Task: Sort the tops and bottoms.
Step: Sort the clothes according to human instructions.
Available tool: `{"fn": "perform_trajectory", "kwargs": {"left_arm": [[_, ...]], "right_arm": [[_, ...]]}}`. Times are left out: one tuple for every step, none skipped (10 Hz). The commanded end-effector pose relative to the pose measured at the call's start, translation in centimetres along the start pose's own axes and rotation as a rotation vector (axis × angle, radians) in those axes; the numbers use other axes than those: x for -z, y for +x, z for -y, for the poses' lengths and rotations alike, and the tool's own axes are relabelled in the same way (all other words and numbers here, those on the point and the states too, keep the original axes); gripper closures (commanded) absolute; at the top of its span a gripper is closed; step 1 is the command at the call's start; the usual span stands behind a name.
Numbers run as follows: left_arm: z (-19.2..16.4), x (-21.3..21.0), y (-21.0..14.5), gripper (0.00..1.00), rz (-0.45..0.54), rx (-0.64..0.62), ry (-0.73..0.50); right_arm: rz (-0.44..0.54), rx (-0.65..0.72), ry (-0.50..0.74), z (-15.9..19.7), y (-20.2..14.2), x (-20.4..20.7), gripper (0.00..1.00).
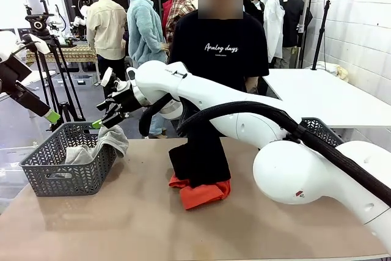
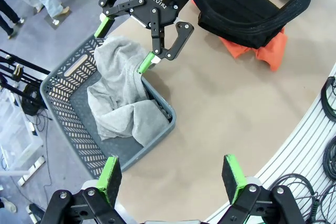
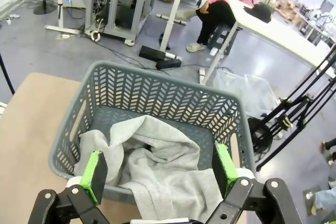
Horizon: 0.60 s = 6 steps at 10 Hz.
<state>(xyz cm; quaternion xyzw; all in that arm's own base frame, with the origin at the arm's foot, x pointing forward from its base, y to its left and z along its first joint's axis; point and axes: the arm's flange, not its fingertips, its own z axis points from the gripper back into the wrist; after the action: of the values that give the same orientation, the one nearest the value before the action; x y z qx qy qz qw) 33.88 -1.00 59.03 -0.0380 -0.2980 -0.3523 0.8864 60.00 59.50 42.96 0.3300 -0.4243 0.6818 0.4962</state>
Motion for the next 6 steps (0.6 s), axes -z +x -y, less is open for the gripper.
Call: {"fn": "perform_trajectory", "kwargs": {"left_arm": [[-0.04, 0.0, 0.03, 0.0, -0.001, 0.0, 0.001], [-0.04, 0.0, 0.03, 0.0, -0.001, 0.0, 0.001], [-0.04, 0.0, 0.03, 0.0, -0.001, 0.0, 0.001], [-0.04, 0.0, 0.03, 0.0, -0.001, 0.0, 0.001], [-0.04, 0.0, 0.03, 0.0, -0.001, 0.0, 0.001], [-0.04, 0.0, 0.03, 0.0, -0.001, 0.0, 0.001]], "right_arm": [[0.009, 0.001, 0.008, -0.09, -0.1, 0.13, 0.0], [0.009, 0.001, 0.008, -0.09, -0.1, 0.13, 0.0], [0.009, 0.001, 0.008, -0.09, -0.1, 0.13, 0.0], [0.009, 0.001, 0.008, -0.09, -0.1, 0.13, 0.0], [0.009, 0.001, 0.008, -0.09, -0.1, 0.13, 0.0], [0.009, 0.001, 0.008, -0.09, -0.1, 0.13, 0.0]]}}
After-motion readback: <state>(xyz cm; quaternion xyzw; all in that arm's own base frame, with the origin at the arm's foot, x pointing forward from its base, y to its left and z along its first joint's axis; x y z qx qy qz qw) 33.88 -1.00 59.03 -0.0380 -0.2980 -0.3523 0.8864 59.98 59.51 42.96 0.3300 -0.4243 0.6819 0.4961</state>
